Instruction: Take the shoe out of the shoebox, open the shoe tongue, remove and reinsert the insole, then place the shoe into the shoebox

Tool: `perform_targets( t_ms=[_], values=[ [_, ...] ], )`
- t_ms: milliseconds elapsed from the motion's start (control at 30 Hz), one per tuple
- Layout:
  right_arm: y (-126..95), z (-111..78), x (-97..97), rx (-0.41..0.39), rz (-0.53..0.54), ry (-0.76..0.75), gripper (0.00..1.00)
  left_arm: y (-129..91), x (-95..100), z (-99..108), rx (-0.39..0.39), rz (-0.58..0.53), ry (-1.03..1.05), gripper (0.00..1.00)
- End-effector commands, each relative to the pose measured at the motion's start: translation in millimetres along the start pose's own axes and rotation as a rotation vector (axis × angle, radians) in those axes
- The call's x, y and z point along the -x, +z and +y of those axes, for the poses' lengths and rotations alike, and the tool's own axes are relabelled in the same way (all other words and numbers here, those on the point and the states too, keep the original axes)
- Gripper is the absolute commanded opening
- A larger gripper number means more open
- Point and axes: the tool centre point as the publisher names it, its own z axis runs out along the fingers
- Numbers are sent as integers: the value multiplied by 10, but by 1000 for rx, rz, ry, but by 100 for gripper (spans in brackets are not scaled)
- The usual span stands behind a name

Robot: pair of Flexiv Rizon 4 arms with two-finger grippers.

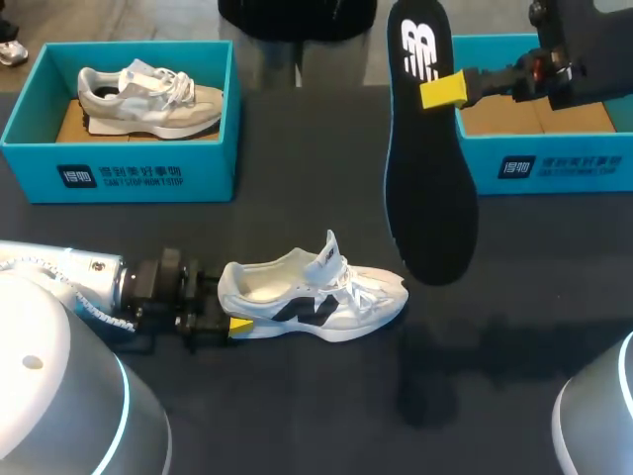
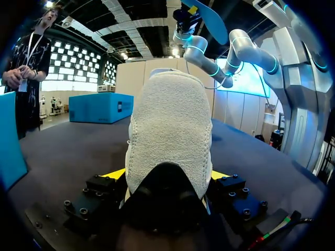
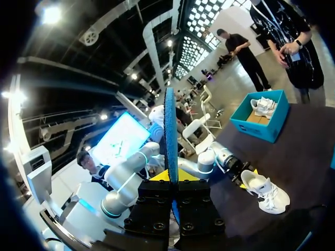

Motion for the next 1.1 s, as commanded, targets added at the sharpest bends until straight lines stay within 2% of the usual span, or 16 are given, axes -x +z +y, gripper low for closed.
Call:
perform_targets(
  t_ms=[33,133,200,267,300,333,433,600,733,800,1100],
  values=[
    [26,31,17,-6,1,1,0,20,10,32,0,-3,0,0],
    [26,31,17,-6,1,1,0,20,10,32,0,-3,0,0],
    [26,31,17,-6,1,1,0,-16,6,-18,28,-5,13,0],
    [26,31,17,-6,1,1,0,-56,11,-67,34,3,15,40],
    [26,31,17,-6,1,1,0,-73,10,-92,49,8,20,86],
    [26,31,17,-6,1,1,0,-87,14,-115,52,5,24,100],
    [26,31,17,-6,1,1,0,-120,16,-175,68,8,34,100],
    [26,31,17,-6,1,1,0,-146,-15,-260,138,36,52,100],
    [26,31,17,-6,1,1,0,-179,-19,-318,262,40,72,100],
    [26,31,17,-6,1,1,0,-217,-24,-383,363,32,99,100],
    [26,31,17,-6,1,1,0,-334,-62,-570,607,44,110,100]
  ],
)
